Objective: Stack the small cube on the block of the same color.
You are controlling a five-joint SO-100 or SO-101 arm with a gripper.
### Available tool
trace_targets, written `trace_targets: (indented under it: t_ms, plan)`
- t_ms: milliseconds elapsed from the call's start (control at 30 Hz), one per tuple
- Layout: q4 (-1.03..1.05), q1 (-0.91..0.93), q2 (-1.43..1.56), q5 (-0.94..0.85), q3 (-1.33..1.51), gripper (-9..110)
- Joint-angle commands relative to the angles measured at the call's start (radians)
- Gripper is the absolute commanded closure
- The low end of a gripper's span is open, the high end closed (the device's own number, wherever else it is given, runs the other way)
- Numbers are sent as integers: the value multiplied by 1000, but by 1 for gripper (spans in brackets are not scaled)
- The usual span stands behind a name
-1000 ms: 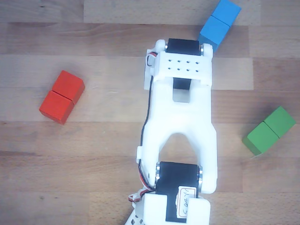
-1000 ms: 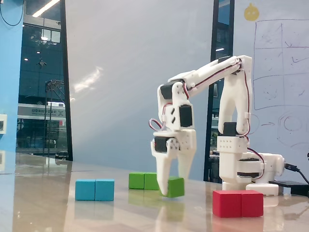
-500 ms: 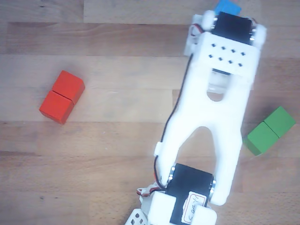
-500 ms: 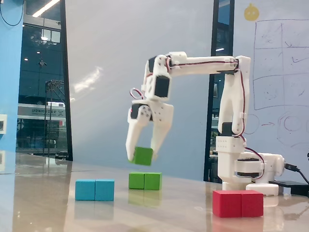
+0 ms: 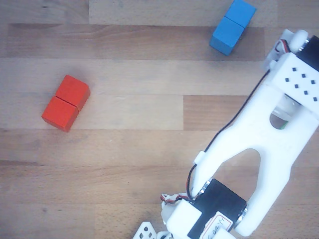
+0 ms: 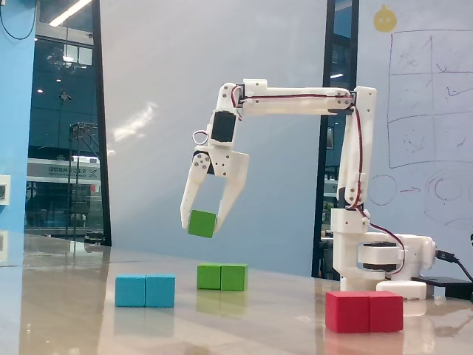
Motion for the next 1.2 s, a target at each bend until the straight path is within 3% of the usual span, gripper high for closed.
trace_targets:
  t_ms: [0, 1167]
  plan:
    - [8, 71, 17, -8, -101, 93]
    - [25, 192, -186, -8, -100, 93]
